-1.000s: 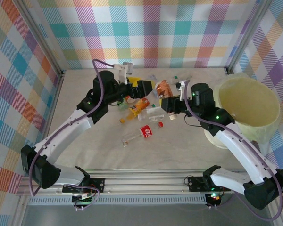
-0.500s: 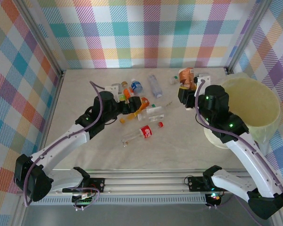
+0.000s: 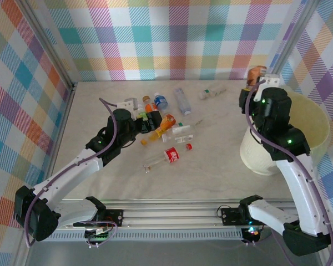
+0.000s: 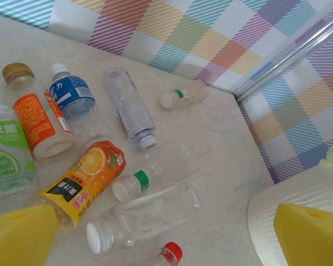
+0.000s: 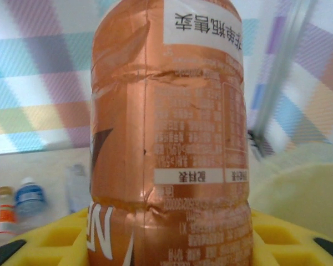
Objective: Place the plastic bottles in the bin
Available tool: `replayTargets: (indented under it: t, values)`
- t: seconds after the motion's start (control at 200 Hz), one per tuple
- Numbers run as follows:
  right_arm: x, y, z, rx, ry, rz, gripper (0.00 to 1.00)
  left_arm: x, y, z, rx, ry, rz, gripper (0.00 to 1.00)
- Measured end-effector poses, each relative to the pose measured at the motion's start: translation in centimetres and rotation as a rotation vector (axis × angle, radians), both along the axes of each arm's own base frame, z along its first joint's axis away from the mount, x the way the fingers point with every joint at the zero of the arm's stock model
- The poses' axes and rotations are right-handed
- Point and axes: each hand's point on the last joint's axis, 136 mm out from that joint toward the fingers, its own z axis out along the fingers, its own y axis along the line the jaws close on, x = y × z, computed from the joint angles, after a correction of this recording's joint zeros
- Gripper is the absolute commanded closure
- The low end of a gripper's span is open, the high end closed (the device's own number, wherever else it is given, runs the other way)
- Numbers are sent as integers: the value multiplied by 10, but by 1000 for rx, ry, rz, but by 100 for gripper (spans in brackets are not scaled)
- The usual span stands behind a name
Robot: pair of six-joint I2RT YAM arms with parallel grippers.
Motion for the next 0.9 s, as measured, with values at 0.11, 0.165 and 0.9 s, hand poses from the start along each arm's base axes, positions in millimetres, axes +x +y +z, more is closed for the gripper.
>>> replayTargets:
  t: [0.11,0.165,0.9]
  values:
    - [-5,-31,-12,-34,58,-102,64,2,3,0,-10,4,24,0]
    - [-10,-45,-18,-49,86,-152,65,3,5,0,-14,6,40,0]
    - [-40,-162,-109,-55,421,-524,60,13,0,-15,-5,73,63,0]
